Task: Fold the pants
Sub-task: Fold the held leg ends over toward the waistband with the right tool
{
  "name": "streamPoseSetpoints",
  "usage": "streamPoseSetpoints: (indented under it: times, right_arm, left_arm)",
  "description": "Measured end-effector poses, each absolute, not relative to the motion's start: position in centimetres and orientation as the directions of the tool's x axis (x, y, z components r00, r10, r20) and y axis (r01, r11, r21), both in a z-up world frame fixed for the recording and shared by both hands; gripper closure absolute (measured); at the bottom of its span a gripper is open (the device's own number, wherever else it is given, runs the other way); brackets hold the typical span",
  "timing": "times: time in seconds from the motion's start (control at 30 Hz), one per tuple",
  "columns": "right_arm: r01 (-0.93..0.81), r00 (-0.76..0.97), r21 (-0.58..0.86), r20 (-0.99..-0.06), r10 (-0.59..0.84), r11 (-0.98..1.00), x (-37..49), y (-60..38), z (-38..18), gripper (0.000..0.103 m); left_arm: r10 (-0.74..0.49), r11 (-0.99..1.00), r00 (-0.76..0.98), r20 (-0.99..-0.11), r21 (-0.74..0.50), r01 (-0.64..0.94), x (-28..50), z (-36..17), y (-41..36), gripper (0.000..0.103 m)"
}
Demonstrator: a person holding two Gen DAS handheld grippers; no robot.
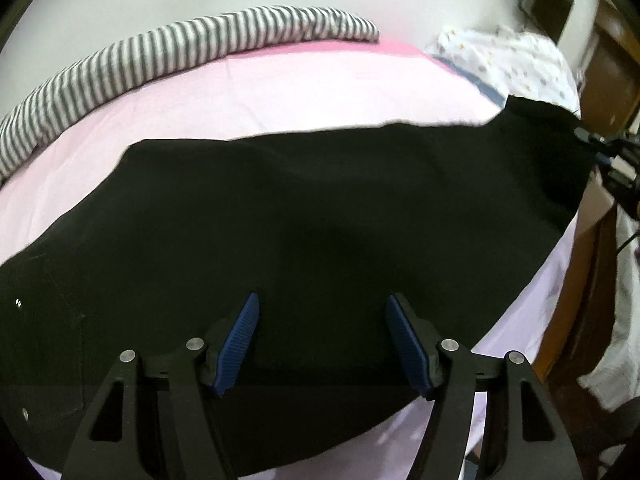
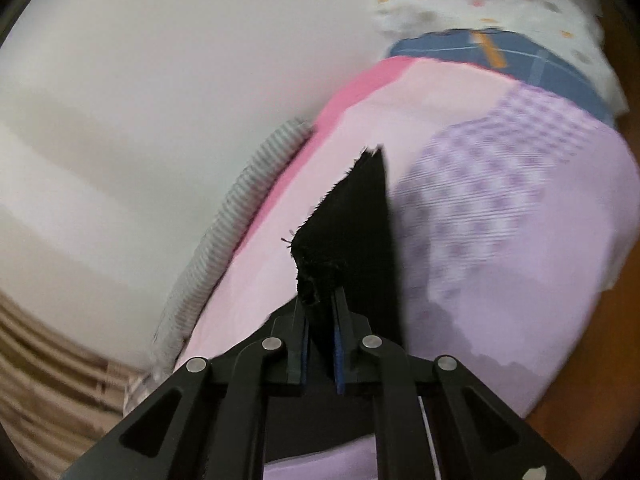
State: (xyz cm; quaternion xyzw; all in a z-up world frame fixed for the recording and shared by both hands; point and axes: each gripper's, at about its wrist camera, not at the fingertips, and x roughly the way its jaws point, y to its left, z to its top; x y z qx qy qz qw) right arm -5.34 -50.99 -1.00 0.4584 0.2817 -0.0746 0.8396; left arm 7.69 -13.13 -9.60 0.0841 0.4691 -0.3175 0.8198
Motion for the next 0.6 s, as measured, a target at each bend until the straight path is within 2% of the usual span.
streamPoseSetpoints:
  times: [0.33,0.43,0.6]
  right_arm:
    - [0.201,0.75,0.704,-0.559,0.355,0.681,3.4,-40.1,0.6,0.093]
    - [0.147,0.708,0.705,-0.565,0.424,0.693,5.6,-36.7,0.2,0.099]
    - [0.108,0.629,0.63,-0.643,0.438,0.769,7.9,-31.2,-0.5,0.101]
  left_arm:
    - [-0.513,0.822,0.395,-0.762,-0.302,0.483,8.9,-7.0,-5.7,0.036]
    - [-0.51,0.837,0.42,-0.75,-0.322,0.442,9.1,-6.6,-3.4,0.036]
    - [-0.501,0.857,0.449,-0.74,-0.351,0.377,9.1,-6.7,-0.5,0.035]
